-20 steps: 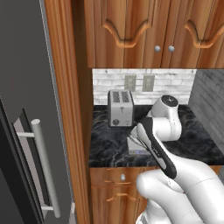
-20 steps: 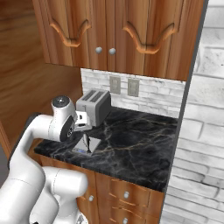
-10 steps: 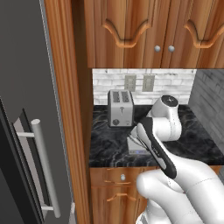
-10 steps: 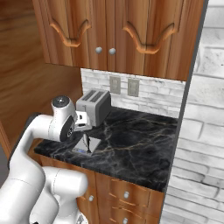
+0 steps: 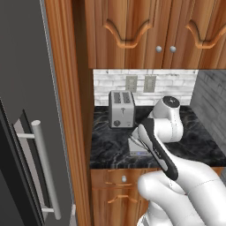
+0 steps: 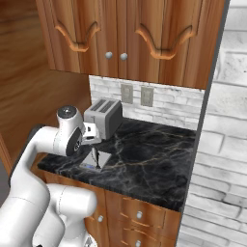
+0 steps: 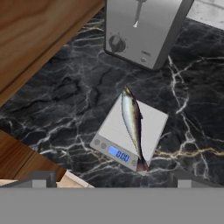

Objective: Take the fish from the fridge and place it on the digital scale on the counter by the fridge. Wait a few seconds for a reading, then move it to the plate on the dining counter.

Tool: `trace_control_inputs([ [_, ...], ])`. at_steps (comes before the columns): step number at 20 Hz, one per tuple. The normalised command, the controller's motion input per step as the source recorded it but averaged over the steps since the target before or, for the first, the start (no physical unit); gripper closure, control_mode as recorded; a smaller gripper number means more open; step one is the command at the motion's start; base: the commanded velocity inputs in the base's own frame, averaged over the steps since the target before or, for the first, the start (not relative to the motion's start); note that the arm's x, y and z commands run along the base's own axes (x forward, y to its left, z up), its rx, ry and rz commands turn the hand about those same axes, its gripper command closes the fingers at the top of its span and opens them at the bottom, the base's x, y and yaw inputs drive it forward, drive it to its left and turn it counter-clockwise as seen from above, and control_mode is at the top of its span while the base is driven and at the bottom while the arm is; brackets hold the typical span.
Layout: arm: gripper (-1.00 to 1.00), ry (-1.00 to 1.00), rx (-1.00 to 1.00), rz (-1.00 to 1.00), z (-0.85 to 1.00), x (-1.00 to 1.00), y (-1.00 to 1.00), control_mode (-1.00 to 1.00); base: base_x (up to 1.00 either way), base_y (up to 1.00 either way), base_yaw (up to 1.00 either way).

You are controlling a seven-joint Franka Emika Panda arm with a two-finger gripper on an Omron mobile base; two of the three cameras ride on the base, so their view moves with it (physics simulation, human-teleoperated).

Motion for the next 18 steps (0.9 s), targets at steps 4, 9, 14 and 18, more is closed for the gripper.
trace_control_inputs([
  [4, -1.0, 0.0, 0.0, 0.0, 0.0, 0.0, 0.0, -1.0, 0.0, 0.0, 0.0],
  [9, -1.0, 0.03, 0.0, 0.0, -0.1, 0.0, 0.0, -1.0, 0.0, 0.0, 0.0],
  [14, -1.0, 0.08, 0.0, 0.0, -0.4, 0.26, -0.08, -1.0, 0.0, 0.0, 0.0],
  [18, -1.0, 0.05, 0.0, 0.0, -0.37, 0.55, -0.08, -1.0, 0.0, 0.0, 0.0],
])
